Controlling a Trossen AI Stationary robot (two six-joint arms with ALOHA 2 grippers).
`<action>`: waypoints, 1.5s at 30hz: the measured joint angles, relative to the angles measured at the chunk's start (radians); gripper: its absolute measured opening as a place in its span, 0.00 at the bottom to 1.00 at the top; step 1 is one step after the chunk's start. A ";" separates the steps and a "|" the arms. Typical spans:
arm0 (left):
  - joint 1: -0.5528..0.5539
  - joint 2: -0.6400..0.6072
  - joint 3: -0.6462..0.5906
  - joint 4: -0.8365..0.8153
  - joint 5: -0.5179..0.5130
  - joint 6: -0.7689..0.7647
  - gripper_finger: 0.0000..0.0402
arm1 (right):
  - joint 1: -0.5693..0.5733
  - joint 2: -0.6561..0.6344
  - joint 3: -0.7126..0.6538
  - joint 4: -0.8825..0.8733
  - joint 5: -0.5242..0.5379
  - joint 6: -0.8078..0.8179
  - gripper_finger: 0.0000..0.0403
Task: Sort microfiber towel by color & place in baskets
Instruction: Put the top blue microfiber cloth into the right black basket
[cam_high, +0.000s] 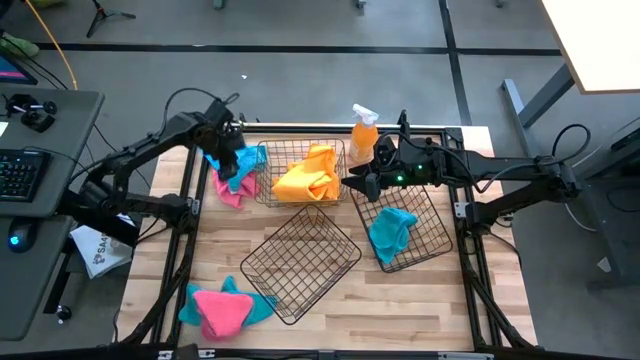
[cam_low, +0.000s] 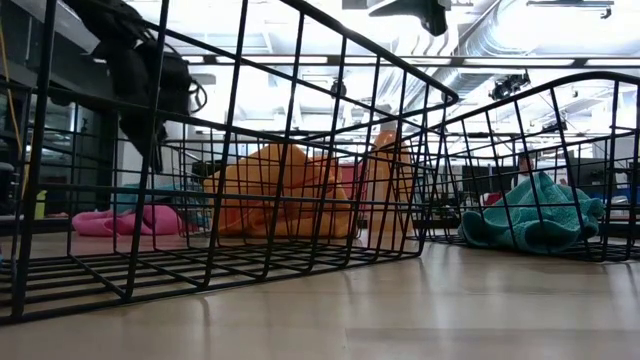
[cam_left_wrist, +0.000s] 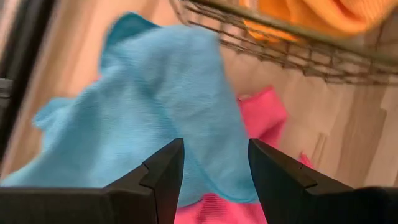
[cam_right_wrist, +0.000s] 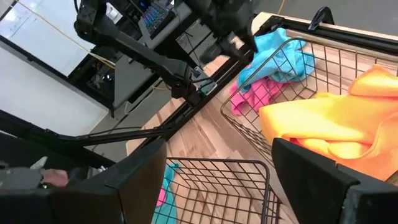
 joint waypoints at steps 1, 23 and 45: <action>-0.010 -0.005 -0.021 0.018 0.000 -0.006 0.42 | 0.000 0.000 0.000 0.000 0.001 0.000 0.72; -0.120 -0.001 -0.142 0.272 -0.211 -0.149 0.42 | 0.000 0.000 0.000 -0.005 0.023 0.000 0.72; -0.111 0.011 -0.141 0.270 -0.233 -0.278 0.01 | 0.000 0.000 0.000 -0.015 0.023 0.000 0.72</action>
